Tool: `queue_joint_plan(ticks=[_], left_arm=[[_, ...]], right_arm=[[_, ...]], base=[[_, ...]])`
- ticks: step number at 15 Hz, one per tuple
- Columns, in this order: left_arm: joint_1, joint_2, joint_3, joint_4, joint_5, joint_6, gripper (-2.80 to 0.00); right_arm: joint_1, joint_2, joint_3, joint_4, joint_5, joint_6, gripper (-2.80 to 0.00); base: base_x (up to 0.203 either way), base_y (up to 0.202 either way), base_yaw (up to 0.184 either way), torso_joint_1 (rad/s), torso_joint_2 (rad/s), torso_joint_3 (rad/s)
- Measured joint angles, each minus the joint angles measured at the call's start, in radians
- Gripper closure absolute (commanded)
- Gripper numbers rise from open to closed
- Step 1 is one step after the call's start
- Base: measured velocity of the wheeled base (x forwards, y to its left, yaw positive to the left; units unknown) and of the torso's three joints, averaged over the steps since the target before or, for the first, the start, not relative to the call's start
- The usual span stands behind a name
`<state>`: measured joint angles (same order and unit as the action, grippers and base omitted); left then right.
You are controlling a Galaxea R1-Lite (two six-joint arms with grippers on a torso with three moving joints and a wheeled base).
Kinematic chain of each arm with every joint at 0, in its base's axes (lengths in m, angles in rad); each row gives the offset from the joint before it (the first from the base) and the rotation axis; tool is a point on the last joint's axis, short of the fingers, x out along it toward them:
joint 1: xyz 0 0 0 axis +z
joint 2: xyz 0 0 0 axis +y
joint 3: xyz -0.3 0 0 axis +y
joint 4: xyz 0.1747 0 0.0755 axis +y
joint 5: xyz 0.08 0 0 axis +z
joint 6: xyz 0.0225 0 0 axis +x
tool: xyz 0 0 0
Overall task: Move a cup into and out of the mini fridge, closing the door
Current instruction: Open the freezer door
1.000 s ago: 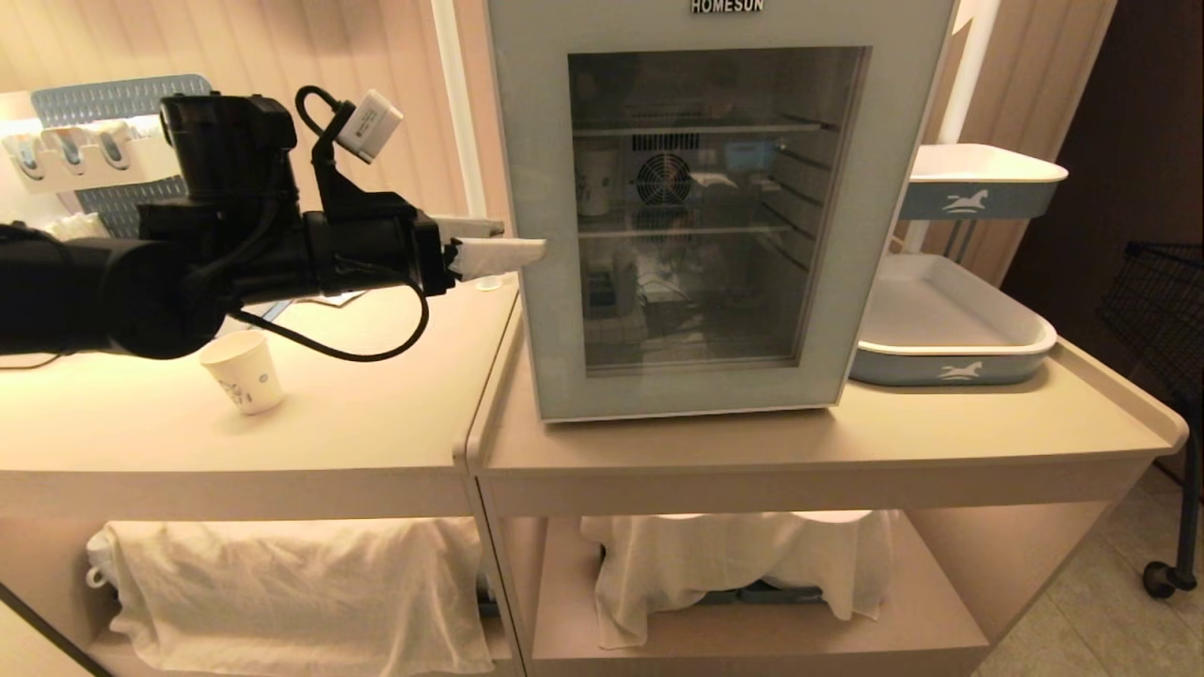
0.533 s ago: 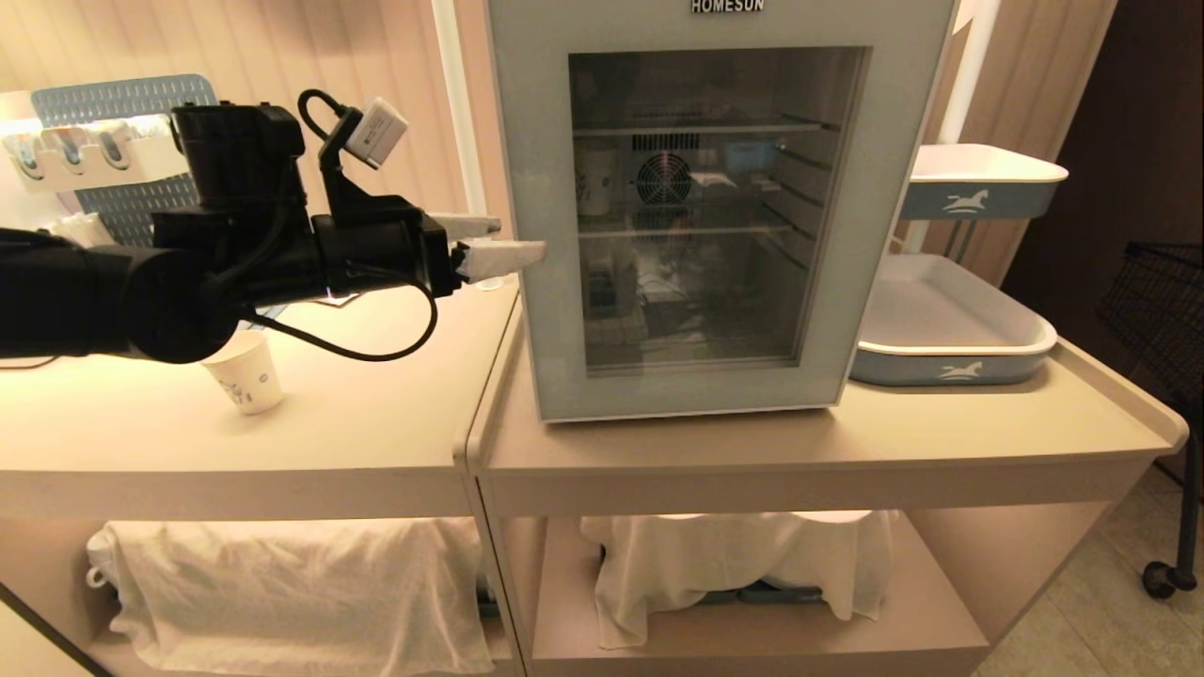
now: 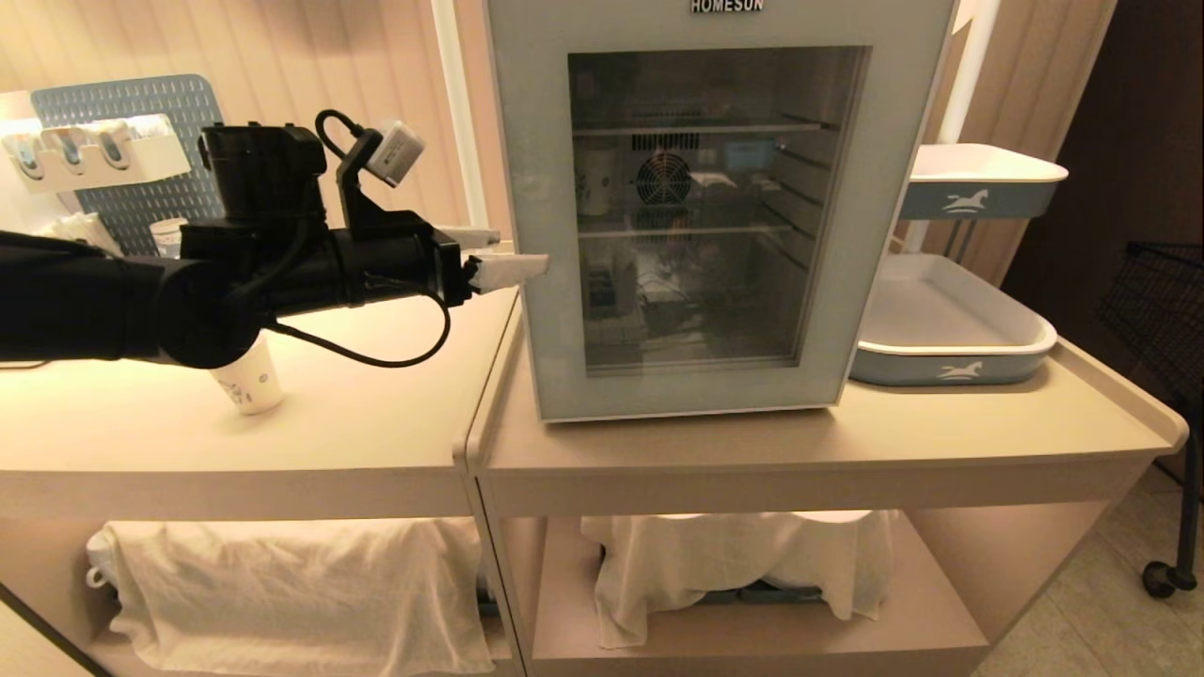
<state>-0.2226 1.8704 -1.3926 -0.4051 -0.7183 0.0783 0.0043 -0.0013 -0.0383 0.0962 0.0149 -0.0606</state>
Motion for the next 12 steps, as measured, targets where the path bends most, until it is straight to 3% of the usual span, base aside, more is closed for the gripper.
queue_joint_plan(ticks=[12], left_arm=[[-0.029, 0.008, -0.042, 0.001, -0.010, -0.053, -2.80]], right_arm=[[0.000, 0.000, 0.000, 0.000, 0.000, 0.000, 0.00]], base=[[0.000, 0.000, 0.000, 0.000, 0.00, 0.000]])
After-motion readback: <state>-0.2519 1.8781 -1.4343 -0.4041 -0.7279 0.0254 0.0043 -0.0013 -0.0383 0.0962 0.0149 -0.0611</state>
